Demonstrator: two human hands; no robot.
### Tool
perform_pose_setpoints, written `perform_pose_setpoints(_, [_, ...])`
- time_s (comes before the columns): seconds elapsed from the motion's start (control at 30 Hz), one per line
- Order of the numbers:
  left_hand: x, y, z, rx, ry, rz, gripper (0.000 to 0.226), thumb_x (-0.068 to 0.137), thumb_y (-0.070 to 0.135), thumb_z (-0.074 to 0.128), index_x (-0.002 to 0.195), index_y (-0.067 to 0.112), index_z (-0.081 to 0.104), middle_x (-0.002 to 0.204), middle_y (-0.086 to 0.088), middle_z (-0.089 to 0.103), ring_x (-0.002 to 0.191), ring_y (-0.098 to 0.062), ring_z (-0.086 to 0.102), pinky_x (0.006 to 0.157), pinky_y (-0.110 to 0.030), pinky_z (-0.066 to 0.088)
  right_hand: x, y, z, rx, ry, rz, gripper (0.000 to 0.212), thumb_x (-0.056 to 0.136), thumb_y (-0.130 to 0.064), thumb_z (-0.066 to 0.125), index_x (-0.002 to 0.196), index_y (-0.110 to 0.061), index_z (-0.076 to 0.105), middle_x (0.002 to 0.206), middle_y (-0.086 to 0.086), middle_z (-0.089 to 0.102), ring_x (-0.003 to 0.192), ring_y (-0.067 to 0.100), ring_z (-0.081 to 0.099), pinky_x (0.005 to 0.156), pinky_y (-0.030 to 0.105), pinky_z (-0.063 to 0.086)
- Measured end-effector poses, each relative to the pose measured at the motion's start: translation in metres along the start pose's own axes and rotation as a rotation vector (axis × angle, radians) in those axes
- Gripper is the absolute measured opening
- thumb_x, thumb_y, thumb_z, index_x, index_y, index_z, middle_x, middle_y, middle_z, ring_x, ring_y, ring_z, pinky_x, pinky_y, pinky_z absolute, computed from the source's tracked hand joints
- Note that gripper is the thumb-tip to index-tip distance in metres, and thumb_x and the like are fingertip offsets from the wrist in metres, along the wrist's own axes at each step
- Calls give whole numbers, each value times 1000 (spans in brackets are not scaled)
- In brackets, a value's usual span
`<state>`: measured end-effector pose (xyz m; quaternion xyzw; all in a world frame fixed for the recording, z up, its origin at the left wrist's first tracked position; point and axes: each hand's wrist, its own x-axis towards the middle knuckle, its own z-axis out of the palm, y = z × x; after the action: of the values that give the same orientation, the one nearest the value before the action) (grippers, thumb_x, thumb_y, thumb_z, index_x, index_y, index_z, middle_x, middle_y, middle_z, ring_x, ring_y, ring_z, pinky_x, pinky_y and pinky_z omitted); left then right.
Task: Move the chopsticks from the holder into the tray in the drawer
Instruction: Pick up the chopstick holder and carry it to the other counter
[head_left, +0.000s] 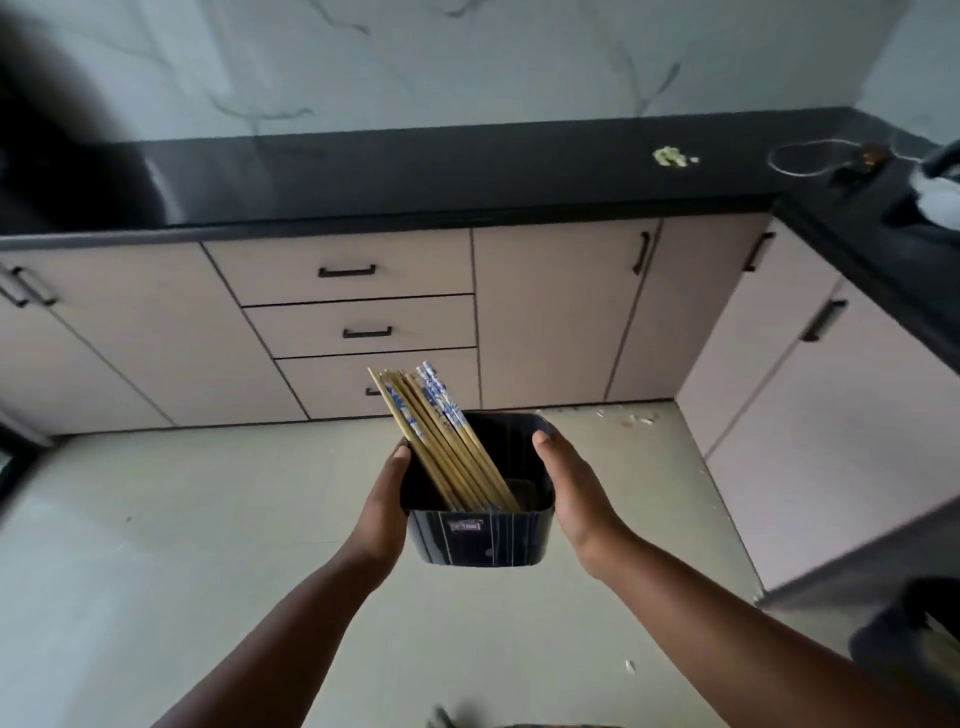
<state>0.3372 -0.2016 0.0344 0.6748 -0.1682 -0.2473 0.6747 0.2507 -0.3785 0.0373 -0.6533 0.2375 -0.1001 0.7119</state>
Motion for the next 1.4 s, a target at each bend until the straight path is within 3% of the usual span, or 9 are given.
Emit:
perform_pose_setpoints(0.1, [28, 1, -30, -7, 81, -15, 47, 100, 36, 18, 120, 20, 57, 104, 6, 73, 97, -2, 66, 70, -8, 49, 42, -7, 28, -35, -77, 15, 21, 101, -38, 41, 112, -51, 53, 113, -41, 51, 99, -31, 44, 85, 3, 30])
perform_pose_setpoints(0.2, [70, 4, -65, -17, 117, -9, 47, 102, 33, 15, 116, 22, 59, 101, 12, 74, 96, -3, 67, 68, -9, 49, 89, -18, 57, -48, -98, -13, 39, 99, -42, 42, 137, -36, 48, 138, -21, 49, 125, -7, 42, 102, 18, 27])
perform_pose_setpoints(0.33, [135, 17, -112, -35, 117, 14, 49, 101, 37, 18, 123, 18, 58, 109, 0, 73, 104, -15, 66, 74, -15, 52, 151, -44, 96, -74, -77, -7, 52, 98, -47, 40, 146, -29, 37, 149, -13, 39, 126, -4, 31, 102, 21, 21])
perform_pose_setpoints(0.5, [208, 48, -170, 10, 41, 50, 58, 96, 44, 19, 127, 12, 56, 114, -5, 71, 108, -16, 65, 77, -14, 51, 220, -74, 143, -59, -30, -12, 51, 98, -47, 40, 145, -28, 38, 150, -11, 38, 125, -3, 32, 101, 20, 21])
perform_pose_setpoints(0.67, [273, 68, -208, 15, 27, 86, 53, 96, 42, 21, 121, 14, 58, 105, 8, 74, 97, -6, 67, 70, -9, 49, 287, -93, 173, -55, -23, -24, 53, 97, -49, 39, 146, -30, 35, 153, -10, 35, 127, -1, 29, 102, 23, 20])
perform_pose_setpoints(0.87, [360, 71, -235, 28, 41, 62, 54, 91, 48, 24, 124, 18, 55, 113, 1, 68, 98, 0, 65, 71, -6, 47, 388, -115, 189, -58, -36, -39, 52, 97, -50, 39, 145, -31, 37, 152, -7, 38, 126, 2, 33, 101, 25, 23])
perform_pose_setpoints(1.0, [426, 80, -245, 41, 63, 40, 53, 88, 50, 24, 125, 24, 52, 115, 6, 65, 95, 6, 64, 67, -2, 45, 466, -133, 194, -26, -42, -67, 49, 98, -46, 40, 145, -31, 37, 153, -6, 36, 138, 12, 31, 101, 27, 24])
perform_pose_setpoints(1.23, [527, 113, -266, 25, 160, 87, 45, 92, 43, 33, 126, 23, 54, 115, 2, 68, 105, -6, 65, 73, -10, 50, 579, -174, 206, 1, -97, -74, 45, 99, -38, 43, 142, -27, 42, 132, -12, 45, 121, 4, 39, 97, 28, 29])
perform_pose_setpoints(1.4, [578, 119, -285, 20, 213, 97, 42, 94, 40, 38, 127, 22, 56, 114, 1, 70, 109, -12, 65, 77, -16, 53, 627, -178, 222, 10, -108, -90, 34, 98, -33, 46, 130, -25, 55, 127, -4, 61, 119, 12, 54, 103, 37, 40])
